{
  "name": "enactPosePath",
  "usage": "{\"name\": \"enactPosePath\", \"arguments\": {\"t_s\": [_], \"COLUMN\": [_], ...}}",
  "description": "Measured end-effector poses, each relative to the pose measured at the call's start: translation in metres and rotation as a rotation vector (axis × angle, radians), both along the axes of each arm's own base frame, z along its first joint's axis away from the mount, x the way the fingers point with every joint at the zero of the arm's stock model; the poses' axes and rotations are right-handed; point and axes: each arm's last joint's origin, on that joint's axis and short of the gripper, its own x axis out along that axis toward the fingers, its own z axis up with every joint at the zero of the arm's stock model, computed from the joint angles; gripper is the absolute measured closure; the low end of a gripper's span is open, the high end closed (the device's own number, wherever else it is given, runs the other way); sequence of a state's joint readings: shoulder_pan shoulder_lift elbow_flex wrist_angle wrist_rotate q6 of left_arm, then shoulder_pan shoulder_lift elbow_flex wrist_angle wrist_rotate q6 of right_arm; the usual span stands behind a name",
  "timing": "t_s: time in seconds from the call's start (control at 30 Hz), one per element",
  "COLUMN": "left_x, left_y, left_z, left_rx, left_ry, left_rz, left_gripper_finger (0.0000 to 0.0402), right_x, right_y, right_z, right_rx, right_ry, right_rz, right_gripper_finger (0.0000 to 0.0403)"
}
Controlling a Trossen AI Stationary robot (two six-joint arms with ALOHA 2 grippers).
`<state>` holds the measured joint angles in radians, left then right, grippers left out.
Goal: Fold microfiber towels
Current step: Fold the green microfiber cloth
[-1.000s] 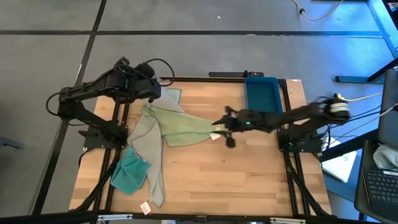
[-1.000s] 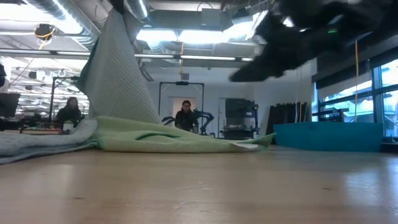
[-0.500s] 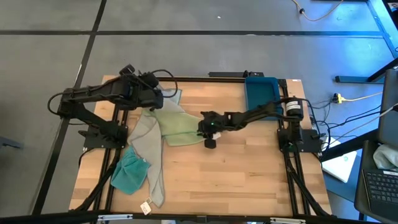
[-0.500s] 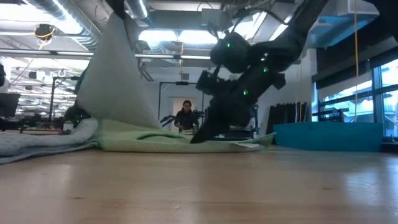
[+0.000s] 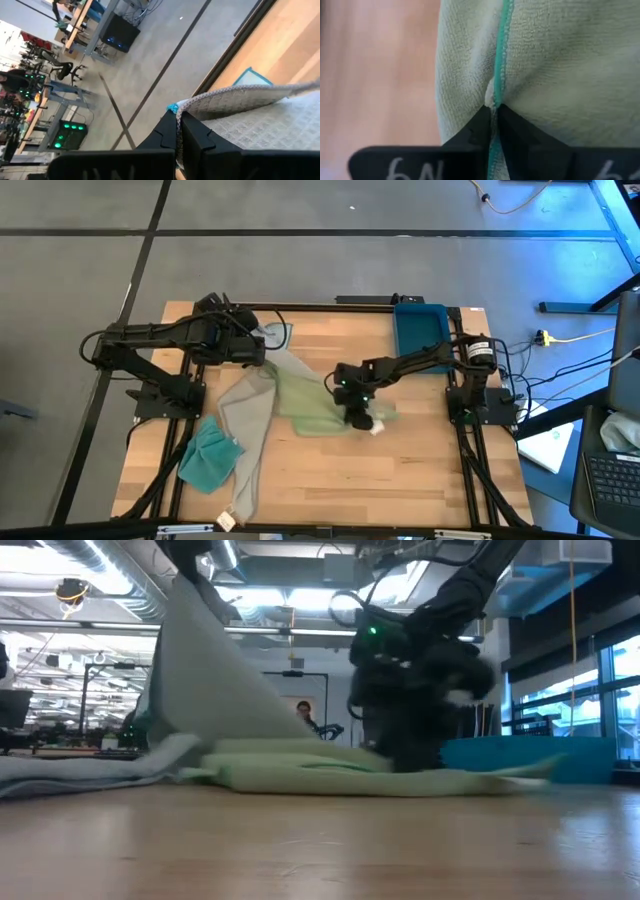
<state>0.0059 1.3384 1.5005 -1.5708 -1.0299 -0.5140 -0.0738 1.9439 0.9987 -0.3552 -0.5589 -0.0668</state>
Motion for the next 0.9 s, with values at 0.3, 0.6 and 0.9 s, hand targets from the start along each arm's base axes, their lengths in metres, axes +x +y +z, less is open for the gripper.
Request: {"name": "enactPosePath", "arguments": {"t_s": [0.3, 0.6, 0.9], "left_x": [0.000, -0.006, -0.014], "left_y": [0.004, 0.022, 0.034], "left_z": [-0.019, -0.049, -0.050], "left_rx": [0.003, 0.018, 0.072], "left_ry": [0.101, 0.281, 0.391], "left_rz": [0.007, 0.065, 0.080], "left_gripper_finger": [0.0401, 0.0401, 0.0399], "right_x": [-0.035, -0.051, -0.054], "right_y": [0.026, 0.037, 0.041], "right_z": [-0.003, -0.001, -0.001], "right_rx": [0.128, 0.108, 0.101], "right_ry": [0.327, 0.492, 0.538], "right_rz": [0.135, 0.170, 0.159], "right_gripper_finger": [0.0385, 0.0382, 0.0387]}}
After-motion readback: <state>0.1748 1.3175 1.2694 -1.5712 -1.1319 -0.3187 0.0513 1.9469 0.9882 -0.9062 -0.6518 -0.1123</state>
